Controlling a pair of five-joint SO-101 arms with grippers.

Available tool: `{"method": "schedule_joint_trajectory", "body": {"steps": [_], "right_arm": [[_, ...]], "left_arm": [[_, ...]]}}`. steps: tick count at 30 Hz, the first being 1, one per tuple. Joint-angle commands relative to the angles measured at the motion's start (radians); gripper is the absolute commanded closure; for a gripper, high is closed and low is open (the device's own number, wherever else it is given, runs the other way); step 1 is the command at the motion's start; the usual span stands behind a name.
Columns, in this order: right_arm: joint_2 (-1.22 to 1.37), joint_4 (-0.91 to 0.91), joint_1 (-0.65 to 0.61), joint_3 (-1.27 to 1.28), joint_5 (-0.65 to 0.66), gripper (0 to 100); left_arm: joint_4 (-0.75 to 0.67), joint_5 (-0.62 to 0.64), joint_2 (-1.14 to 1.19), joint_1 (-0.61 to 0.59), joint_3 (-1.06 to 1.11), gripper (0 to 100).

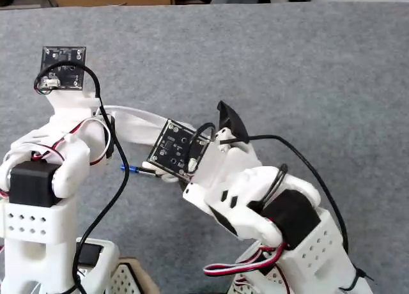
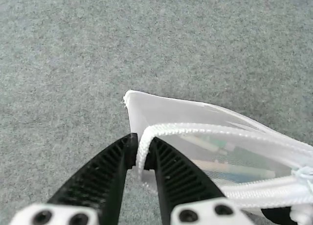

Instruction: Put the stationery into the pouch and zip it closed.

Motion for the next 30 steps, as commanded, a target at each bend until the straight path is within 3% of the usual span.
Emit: {"method": "schedule_joint_trajectory", "body": {"steps": [1,6,16,26,30], "right_arm": [[-0.012,0.028,-0.008,-0.041,0.002,52.8],[-0.007,0.075,0.057,-0.104,0.038,52.8],[-0.002,-0.215,0.089,0.154,0.064,52.9],[0.056,-0.270,0.081,0.151,0.063,52.9],[0.088,-0.273,0.040,0.128,0.063,60.5]], "left_arm": [[-0.023,0.006,0.006,0.002,-0.039,97],[-0.023,0.006,0.006,0.002,-0.039,97],[-0.023,0.006,0.005,0.002,-0.039,97],[-0.023,0.006,0.006,0.002,-0.038,97],[-0.023,0.006,0.006,0.002,-0.030,97]]}}
